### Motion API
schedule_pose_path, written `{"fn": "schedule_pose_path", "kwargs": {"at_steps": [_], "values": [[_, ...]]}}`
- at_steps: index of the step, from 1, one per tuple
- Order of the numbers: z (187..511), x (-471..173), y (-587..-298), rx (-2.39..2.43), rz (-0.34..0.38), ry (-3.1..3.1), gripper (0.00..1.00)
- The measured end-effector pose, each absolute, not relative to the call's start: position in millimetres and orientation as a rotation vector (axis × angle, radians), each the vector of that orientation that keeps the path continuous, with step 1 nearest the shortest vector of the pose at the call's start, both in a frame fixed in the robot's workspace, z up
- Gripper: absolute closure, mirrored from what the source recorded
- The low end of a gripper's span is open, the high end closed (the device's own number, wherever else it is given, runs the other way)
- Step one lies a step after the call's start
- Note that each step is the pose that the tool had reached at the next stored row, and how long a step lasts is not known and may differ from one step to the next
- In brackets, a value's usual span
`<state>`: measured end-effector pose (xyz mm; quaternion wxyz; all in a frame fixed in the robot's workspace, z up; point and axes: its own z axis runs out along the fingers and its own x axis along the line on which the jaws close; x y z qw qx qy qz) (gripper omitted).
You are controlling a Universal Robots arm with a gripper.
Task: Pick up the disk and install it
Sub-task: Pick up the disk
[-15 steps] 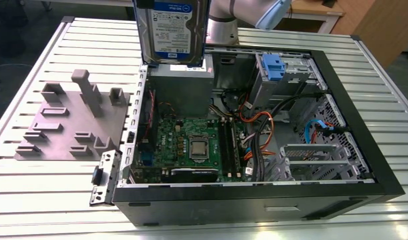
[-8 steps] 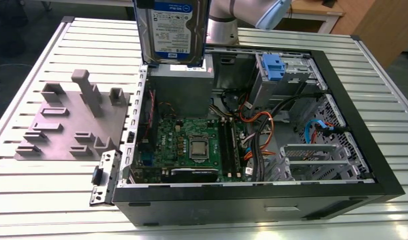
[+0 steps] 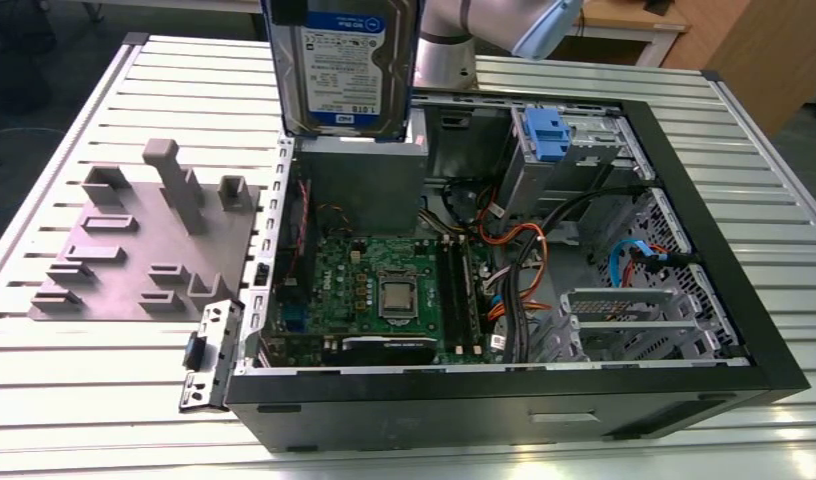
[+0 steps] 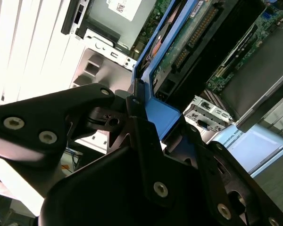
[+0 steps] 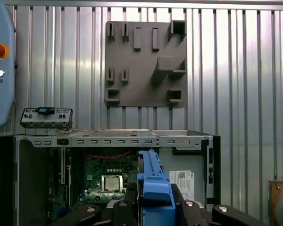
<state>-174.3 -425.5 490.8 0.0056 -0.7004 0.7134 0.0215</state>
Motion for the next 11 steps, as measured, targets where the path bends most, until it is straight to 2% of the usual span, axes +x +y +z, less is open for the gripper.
{"fn": "schedule_pose_path", "kwargs": {"at_steps": [11], "values": [[491, -147, -429, -2.193, 0.067, 2.233, 0.63]]}}
